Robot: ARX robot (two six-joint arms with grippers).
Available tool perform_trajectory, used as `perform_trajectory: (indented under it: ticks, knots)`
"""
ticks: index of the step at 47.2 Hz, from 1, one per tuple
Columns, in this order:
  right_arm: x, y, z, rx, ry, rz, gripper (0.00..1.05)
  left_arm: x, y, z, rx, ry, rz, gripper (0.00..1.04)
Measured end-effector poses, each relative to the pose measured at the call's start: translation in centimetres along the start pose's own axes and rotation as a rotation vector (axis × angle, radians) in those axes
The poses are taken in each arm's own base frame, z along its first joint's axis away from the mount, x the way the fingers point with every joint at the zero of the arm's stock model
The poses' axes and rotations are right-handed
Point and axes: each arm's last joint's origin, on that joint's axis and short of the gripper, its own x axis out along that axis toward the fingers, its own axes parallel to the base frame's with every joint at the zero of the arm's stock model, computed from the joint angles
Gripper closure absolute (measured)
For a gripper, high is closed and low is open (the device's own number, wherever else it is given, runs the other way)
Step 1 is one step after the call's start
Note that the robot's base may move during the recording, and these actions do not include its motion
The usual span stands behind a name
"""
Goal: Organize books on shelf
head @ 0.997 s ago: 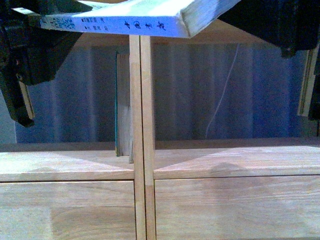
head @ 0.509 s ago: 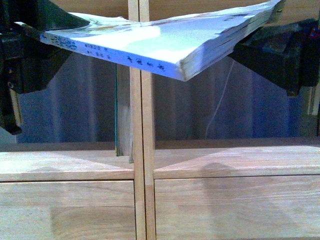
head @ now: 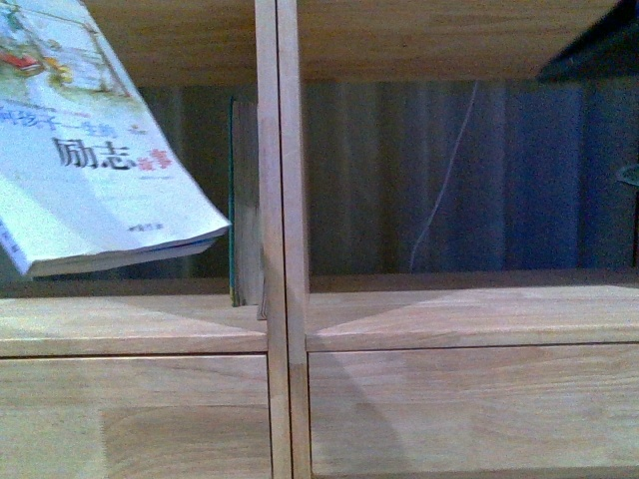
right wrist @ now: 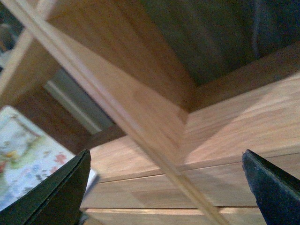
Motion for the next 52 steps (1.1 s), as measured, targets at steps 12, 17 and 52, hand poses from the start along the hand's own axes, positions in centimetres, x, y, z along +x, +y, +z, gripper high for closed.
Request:
perform_trajectory:
  ticks: [12,17,52]
  knots:
    - [-0.3,-1.3,-1.0,-0.143,0.003,-0.08,0.07,0.7,3.4,1.1,0.603,-0.047,0.078,0.98]
    - [-1.0,-2.0,-1.6,-0.317,-0.003,-0.277,0.2,1.3,4.6,1.4,0.701,-0.047,0.1,0.98]
    - [-10.9,-8.8,-8.8,-0.627,0.048,-0.343,1.02,12.7,13.1,-1.9,0.892,-0.056,0.083,0.98]
